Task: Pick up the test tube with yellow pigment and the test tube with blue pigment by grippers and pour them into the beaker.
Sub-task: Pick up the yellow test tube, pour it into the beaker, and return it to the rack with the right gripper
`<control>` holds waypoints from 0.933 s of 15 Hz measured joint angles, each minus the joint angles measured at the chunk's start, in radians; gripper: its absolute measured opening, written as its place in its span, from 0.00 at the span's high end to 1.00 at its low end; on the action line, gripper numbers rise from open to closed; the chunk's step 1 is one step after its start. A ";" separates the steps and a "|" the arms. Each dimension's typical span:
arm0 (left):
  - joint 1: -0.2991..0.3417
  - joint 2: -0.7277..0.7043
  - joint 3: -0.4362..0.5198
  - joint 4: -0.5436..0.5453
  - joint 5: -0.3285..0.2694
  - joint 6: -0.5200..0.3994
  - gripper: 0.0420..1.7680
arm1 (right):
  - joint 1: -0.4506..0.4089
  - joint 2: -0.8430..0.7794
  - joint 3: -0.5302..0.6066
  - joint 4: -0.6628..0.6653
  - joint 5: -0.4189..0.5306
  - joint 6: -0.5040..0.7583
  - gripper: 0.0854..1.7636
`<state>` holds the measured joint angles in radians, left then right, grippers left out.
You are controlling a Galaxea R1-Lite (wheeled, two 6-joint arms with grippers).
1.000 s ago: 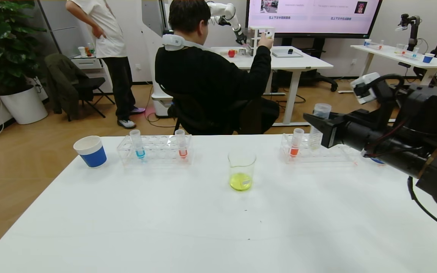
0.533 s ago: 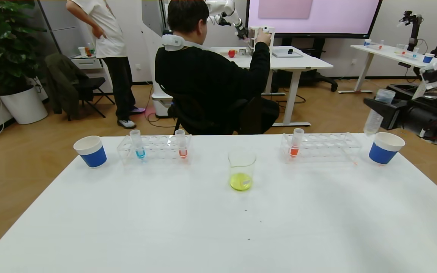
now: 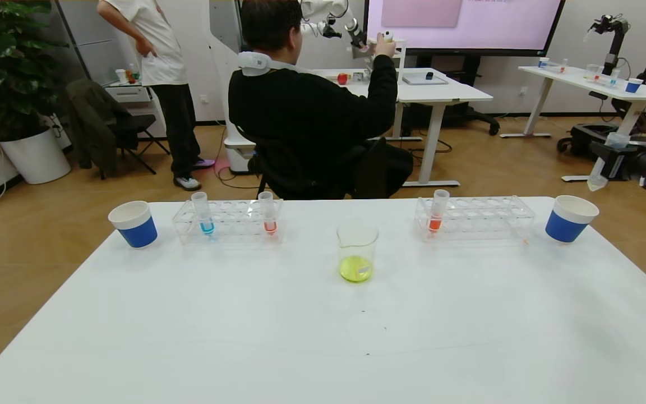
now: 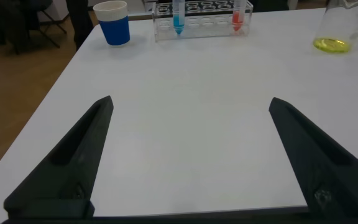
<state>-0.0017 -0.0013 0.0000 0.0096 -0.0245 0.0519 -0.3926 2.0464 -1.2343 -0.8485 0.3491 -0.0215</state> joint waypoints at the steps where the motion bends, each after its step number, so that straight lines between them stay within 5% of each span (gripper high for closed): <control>1: 0.000 0.000 0.000 0.000 0.000 0.000 0.01 | -0.004 0.031 -0.022 -0.001 0.000 0.000 0.75; 14: 0.000 0.000 0.000 0.000 0.000 0.000 0.01 | -0.015 0.278 -0.143 -0.027 -0.028 -0.004 0.75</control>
<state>-0.0017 -0.0013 0.0000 0.0091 -0.0240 0.0519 -0.4074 2.3240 -1.3768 -0.8751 0.3213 -0.0253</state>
